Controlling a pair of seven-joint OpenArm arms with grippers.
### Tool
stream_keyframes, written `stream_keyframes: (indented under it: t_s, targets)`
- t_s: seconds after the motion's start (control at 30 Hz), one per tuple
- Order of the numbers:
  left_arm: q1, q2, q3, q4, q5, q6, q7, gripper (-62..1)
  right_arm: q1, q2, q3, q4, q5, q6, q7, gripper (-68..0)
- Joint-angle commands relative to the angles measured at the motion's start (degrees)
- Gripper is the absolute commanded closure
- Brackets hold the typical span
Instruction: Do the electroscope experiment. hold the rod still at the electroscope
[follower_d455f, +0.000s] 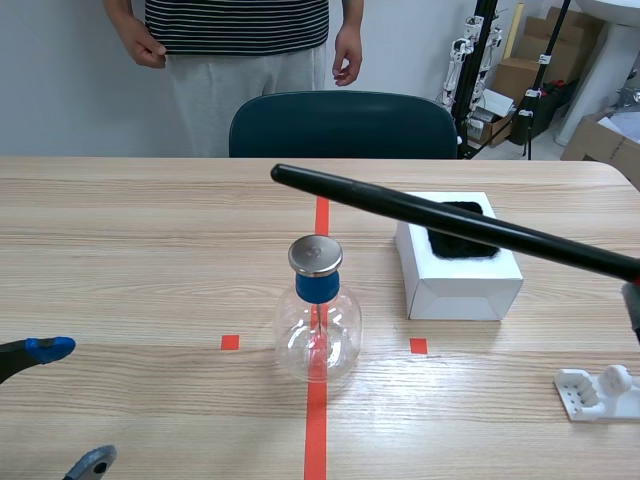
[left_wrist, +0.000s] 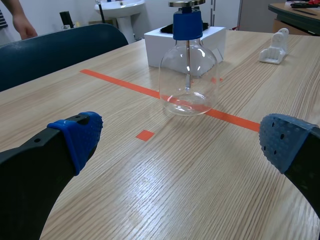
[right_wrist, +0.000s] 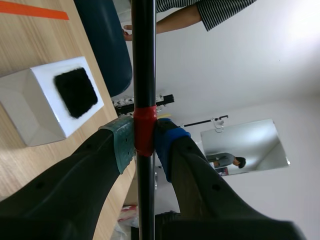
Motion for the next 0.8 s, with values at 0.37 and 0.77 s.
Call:
stream_keyframes:
  t_s: [0.37, 0.77]
  targets:
    - [-0.2, -0.3, 0.0, 0.8, -0.7, -0.1, -2.9, -62.3, -4.2, 0.3, 0.2, 0.7, 8.0, -2.0, 6.1, 0.2]
    - [-0.2, -0.3, 0.0, 0.8, -0.7, -0.1, -2.9, -62.3, -4.1, 0.3, 0.2, 0.7, 8.3, -2.0, 6.9, 0.2]
